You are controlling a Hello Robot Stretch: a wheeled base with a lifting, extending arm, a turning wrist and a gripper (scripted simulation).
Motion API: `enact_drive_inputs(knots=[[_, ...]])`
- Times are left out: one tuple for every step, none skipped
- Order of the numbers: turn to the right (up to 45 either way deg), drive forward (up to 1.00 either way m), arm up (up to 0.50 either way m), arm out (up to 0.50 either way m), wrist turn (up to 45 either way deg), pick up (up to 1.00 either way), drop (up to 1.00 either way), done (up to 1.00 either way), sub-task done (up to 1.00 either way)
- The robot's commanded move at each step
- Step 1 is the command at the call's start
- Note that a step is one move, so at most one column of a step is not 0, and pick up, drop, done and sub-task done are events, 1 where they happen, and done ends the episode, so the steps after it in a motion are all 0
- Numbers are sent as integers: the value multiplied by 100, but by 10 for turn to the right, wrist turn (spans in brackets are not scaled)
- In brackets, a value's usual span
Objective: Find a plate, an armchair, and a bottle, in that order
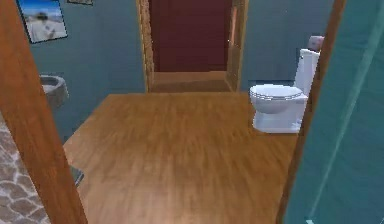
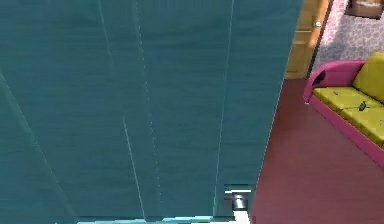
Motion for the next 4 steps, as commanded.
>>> enact_drive_inputs(knots=[[-60,0,0,0,0,0,0,0,0],[0,80,0,0,0,0,0,0,0],[120,0,0,0,0,0,0,0,0],[0,100,0,0,0,0,0,0,0]])
